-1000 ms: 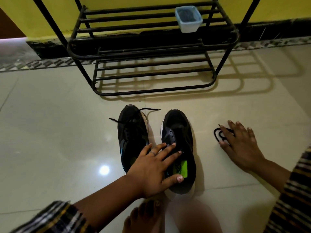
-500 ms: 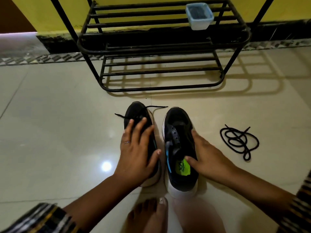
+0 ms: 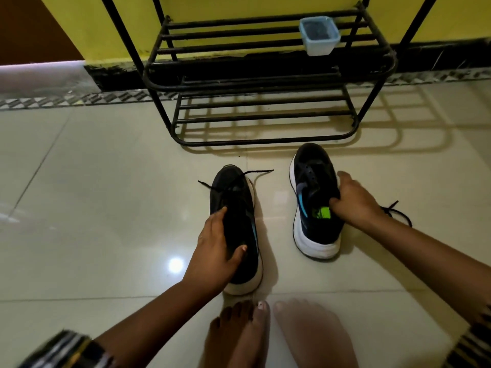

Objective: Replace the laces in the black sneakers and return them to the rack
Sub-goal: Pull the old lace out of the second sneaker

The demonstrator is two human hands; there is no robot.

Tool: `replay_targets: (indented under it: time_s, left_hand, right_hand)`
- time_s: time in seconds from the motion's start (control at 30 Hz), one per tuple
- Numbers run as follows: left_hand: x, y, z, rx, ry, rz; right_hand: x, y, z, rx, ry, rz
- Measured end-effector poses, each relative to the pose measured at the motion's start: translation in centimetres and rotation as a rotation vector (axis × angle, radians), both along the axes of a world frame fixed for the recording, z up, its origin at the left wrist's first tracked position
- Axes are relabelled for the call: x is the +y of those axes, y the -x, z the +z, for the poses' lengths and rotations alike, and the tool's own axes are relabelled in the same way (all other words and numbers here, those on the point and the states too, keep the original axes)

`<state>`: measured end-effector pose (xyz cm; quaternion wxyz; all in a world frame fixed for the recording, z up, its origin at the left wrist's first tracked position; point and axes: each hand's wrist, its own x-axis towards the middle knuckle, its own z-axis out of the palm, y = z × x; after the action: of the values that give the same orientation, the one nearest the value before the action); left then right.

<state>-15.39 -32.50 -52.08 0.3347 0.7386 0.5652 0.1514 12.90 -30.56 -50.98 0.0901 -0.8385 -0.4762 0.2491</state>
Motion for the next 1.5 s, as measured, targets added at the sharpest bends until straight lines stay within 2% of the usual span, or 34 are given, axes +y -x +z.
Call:
replay_targets:
  time_s: [0.1,0.17,0.2,0.27,0.3,0.37,0.57,0.67,0.83,0.93,1.0,1.1,1.2,1.37,1.5]
  left_hand:
    - [-0.8,0.3,0.1,0.024,0.002,-0.011]
    - [-1.3,0.4,0.1,0.037,-0.011,-0.026]
    - [-1.5,0.3,0.0,0.050,-0.014,-0.036]
    - [-2.0,-0.2,0.2,0.078,-0.040,-0.050]
    - [-2.0,-0.5,0.2,0.081,-0.053,-0.048]
    - [-1.5,-1.0,0.6,0.077,-0.070,-0.028]
    - [1.5,-1.1,1.5,0.122,-0.030,-0.007]
    - [1.7,-0.8,1.4,0.076,-0.030,-0.036]
    - [1.4,0.5,0.2,-0.043,-0.067,0.029]
    - [1.2,0.5,-0.4,-0.048,-0.085,-0.003]
    - [1.2,0.2,-0.3,0.026,-0.207,-0.077]
    - [1.3,-0.6,-0.4,0.217,-0.511,-0.167]
    - [1.6,-1.0,-0.8,0.264,-0.626,-0.245]
    - [2.2,-0.9,-1.4,0.218,-0.625,-0.283]
    - [2.2,-1.3,-0.8,0.043,-0.424,-0.210]
  right_hand:
    - [-1.6,2.0,2.5,-0.034,-0.297,0.035]
    - [-2.9,4.9,4.1,0.003,-0.447,0.169]
    - [-3.4,6.3,4.2,0.043,-0.417,0.259]
    - [-4.1,9.0,3.5,0.087,-0.199,0.433]
    - [-4.3,9.9,2.8,0.073,-0.096,0.498]
    - [-4.6,11.1,1.6,0.011,-0.016,0.550]
    - [-3.4,11.4,0.6,-0.118,-0.039,0.557]
    - [-3.8,11.2,0.5,-0.175,-0.079,0.595]
    - [-4.7,10.8,-0.5,-0.315,-0.196,0.637]
    - [-4.9,10.7,-0.5,-0.387,-0.182,0.634]
    - [-5.1,10.6,-0.7,-0.351,-0.205,0.629]
    - [-5.3,10.2,-1.5,-0.293,-0.327,0.598]
    - [-5.3,10.5,-1.5,-0.256,-0.286,0.563]
    - [-5.3,10.5,-1.7,-0.278,-0.234,0.551]
    - [-5.4,10.8,-1.3,-0.297,-0.228,0.547]
